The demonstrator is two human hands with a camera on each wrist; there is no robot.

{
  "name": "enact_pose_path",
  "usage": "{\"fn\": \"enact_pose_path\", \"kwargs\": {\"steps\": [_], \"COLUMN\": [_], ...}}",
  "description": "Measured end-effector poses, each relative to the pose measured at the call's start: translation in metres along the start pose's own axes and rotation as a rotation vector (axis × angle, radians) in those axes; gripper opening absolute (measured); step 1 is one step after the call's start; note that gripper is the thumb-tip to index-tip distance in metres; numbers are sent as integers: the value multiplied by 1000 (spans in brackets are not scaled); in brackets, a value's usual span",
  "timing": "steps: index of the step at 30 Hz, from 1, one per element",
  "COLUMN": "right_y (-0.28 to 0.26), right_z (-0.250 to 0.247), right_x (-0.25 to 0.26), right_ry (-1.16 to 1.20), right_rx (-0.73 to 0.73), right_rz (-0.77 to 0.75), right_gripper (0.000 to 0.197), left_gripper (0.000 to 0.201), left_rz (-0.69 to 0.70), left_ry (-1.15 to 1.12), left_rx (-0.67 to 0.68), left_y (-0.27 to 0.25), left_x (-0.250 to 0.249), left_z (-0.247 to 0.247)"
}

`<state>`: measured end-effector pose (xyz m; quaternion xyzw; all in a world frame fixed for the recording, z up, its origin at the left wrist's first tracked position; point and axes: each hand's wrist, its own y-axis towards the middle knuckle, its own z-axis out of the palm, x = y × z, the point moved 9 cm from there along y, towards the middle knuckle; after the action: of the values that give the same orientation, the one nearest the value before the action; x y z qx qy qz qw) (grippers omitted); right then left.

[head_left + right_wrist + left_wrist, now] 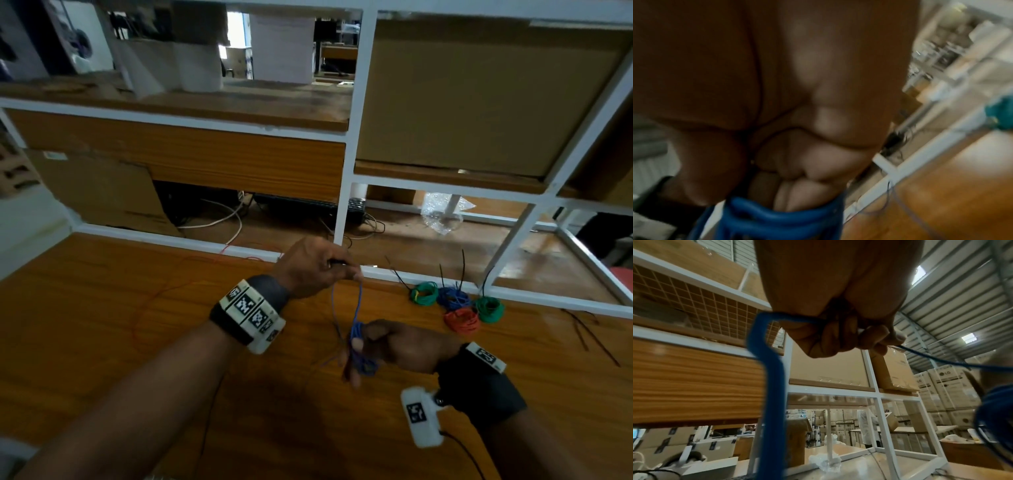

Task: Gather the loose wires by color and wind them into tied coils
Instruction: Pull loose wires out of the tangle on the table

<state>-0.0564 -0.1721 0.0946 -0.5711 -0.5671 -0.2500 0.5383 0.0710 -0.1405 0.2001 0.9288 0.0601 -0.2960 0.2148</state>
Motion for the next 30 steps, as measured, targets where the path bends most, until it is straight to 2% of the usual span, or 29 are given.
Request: {"fn": "enact_pose_path", "kwargs": {"steps": [3, 7, 12, 14, 18, 19, 21, 23, 25, 27, 28, 29, 30], "right_y": [-4, -6, -21, -27, -31, -26, -24, -32, -39, -37, -35, -31, -28], "right_z": [15, 15, -21, -33, -56, -63, -87, -107, -113, -111, -106, -102, -98], "right_x": [18, 30, 41, 47, 61, 60, 38, 25, 18, 3, -1, -3, -2], "right_ry": [381, 579, 944, 1048, 1295, 1343, 1227, 767, 210, -135, -186, -150, 3], "right_rx": [84, 139, -33, -63, -169, -245, -619, -993, -1198, -1231, -1194, -1143, -1090], "right_rz": [-168, -319, -614, -715, -776, -756, -658, -575, -446, -275, -231, -239, -279], "right_gripper": [35, 33, 24, 26, 47, 53, 54, 39, 35, 41, 38, 36, 37], "left_gripper": [5, 6, 8, 11, 15, 15, 15, 19, 18, 17, 17, 18, 19], "left_rz": [-66, -81, -206, -241, -255, -246, -217, -251, -293, -289, -283, -273, -262], "left_ry": [-198, -335, -461, -472, -495, -523, -494, -387, -274, -165, -112, -60, -12], "left_rx": [12, -11, -115, -82, -62, -53, -19, -5, -47, -74, -70, -55, -33], "left_y": [15, 24, 20, 14, 3, -2, -16, -31, -42, -49, -53, -56, -58], "left_x": [5, 17, 49, 58, 61, 55, 39, 33, 41, 49, 52, 53, 54], "left_z": [6, 17, 26, 38, 64, 75, 98, 116, 114, 104, 99, 96, 95]}}
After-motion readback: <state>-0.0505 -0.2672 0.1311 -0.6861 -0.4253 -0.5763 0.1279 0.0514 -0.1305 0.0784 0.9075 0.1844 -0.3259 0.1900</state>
